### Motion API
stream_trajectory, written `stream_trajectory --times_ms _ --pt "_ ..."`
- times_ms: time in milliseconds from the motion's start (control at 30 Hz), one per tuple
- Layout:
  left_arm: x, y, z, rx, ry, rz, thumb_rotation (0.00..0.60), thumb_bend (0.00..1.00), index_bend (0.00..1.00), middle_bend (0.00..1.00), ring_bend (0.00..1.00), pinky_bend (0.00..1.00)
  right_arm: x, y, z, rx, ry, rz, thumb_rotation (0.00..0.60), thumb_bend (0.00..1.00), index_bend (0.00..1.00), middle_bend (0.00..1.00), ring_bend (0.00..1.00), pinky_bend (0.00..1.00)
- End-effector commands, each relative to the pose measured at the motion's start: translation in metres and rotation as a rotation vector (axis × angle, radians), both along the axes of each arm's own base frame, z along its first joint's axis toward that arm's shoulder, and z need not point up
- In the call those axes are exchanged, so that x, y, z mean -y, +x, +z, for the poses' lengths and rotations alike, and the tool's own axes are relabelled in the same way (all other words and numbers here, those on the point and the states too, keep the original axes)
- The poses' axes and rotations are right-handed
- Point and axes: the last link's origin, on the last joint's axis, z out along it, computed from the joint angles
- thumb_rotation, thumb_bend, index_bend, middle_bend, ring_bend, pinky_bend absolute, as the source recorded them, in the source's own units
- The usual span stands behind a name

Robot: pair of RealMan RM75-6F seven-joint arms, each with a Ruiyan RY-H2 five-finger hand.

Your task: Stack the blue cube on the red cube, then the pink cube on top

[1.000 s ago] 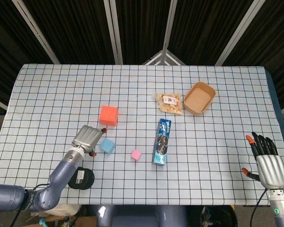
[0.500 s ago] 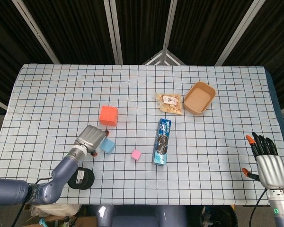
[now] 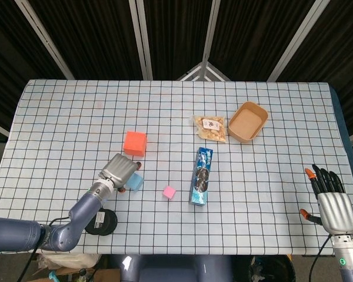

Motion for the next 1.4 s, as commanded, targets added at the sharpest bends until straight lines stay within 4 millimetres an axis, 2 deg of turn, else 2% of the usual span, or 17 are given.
stream_trajectory --times_ms 33,267,433,1400 --pt "0.000 0.000 -0.002 0.004 -0.005 -0.002 0.600 0.15 0.30 0.82 0.66 0.70 0.000 0.000 0.000 0.001 0.003 0.000 0.600 0.10 0.02 0.01 0.06 0.09" --pt "-0.002 -0.003 -0.005 0.014 -0.012 -0.012 0.600 0.15 0.32 0.83 0.66 0.70 0.000 0.000 -0.001 0.003 0.008 -0.005 0.600 0.10 0.02 0.01 0.06 0.09" --pt "-0.003 -0.004 -0.007 0.024 -0.014 -0.017 0.600 0.19 0.33 0.83 0.65 0.70 0.001 -0.001 -0.002 0.006 0.010 -0.011 0.600 0.09 0.02 0.01 0.06 0.09" --pt "-0.005 -0.009 -0.018 0.027 -0.033 -0.058 0.600 0.22 0.32 0.82 0.65 0.70 0.004 -0.005 -0.007 0.023 0.049 -0.034 0.600 0.10 0.02 0.01 0.06 0.09"
